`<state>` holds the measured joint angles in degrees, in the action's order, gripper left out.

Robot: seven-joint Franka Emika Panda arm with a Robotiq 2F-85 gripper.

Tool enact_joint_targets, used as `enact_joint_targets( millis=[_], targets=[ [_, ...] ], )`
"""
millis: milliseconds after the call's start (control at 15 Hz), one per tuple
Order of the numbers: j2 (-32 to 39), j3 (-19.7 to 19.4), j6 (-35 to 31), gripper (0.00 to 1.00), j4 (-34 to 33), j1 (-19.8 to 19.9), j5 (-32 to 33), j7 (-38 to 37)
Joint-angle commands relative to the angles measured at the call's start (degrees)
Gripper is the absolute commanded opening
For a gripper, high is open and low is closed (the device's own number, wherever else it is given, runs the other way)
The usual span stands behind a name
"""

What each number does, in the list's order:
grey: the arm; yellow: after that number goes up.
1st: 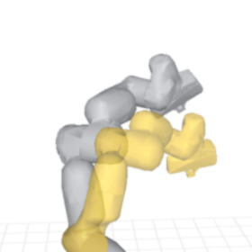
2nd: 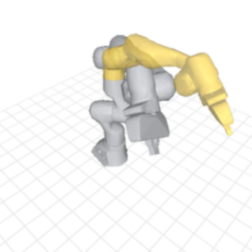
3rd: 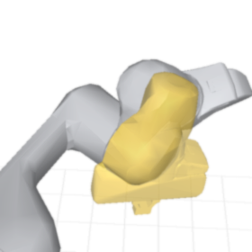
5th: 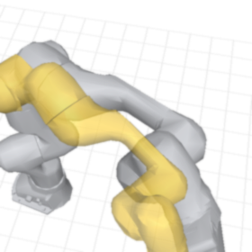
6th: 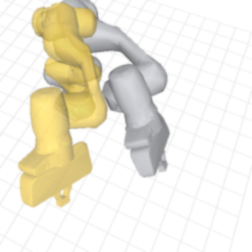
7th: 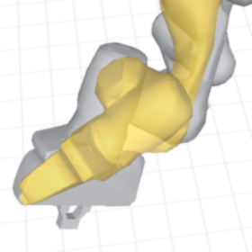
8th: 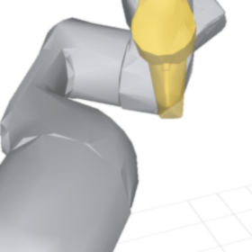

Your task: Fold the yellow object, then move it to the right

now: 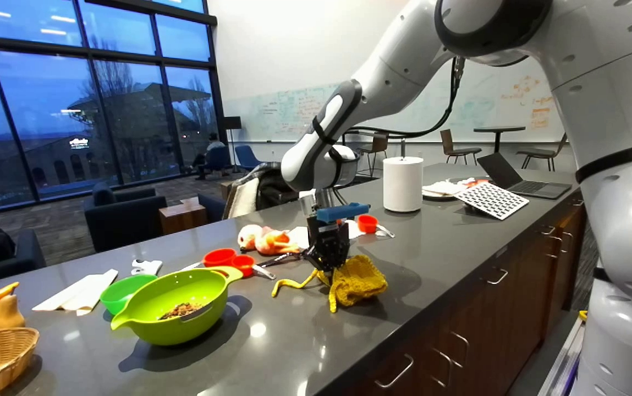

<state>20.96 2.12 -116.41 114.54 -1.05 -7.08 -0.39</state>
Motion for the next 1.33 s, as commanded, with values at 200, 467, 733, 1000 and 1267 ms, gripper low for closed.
enact_joint_targets(
  millis=[200,467,733,1000,1267],
  targets=[
    [-5.06,-2.67,-2.43,0.03,7.94,3.61,0.36,3.50],
    [-6.56,-4.21,-0.93,0.03,7.79,5.01,0.96,4.39],
    [-6.98,-5.73,-0.62,0.03,7.17,6.28,1.42,4.95],
    [-7.04,-7.19,-0.15,0.03,6.73,7.34,2.93,4.79],
    [-7.02,-8.28,-0.73,0.03,6.82,8.35,3.75,4.94]
  ],
)
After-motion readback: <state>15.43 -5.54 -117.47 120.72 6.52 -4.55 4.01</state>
